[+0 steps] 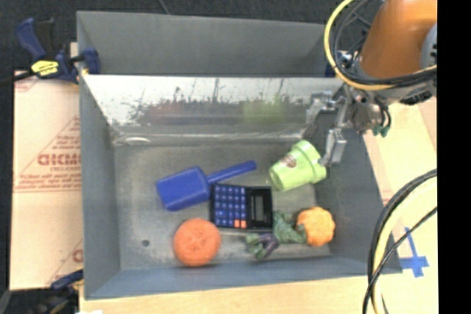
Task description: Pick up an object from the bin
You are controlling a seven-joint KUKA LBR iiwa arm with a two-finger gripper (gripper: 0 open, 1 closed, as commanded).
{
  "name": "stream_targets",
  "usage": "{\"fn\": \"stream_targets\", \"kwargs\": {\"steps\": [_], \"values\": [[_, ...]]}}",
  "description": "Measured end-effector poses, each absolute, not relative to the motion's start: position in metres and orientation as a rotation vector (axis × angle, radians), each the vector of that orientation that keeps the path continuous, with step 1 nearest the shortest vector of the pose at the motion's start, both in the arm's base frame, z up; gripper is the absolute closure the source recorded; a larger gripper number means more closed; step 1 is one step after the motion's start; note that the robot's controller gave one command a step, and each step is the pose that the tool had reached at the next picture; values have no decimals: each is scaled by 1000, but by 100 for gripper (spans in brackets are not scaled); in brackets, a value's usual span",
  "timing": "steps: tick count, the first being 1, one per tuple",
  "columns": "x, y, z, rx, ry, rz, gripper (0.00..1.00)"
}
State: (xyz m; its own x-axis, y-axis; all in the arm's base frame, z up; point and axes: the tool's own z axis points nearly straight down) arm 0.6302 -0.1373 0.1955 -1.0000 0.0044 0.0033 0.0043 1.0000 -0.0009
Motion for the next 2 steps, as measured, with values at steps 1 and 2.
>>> {"fn": "stream_targets", "kwargs": {"steps": [1, 2], "values": [[632, -136, 201, 0, -3147, 3, 0], [630, -146, 90, 335, -3136, 8, 0]]}}
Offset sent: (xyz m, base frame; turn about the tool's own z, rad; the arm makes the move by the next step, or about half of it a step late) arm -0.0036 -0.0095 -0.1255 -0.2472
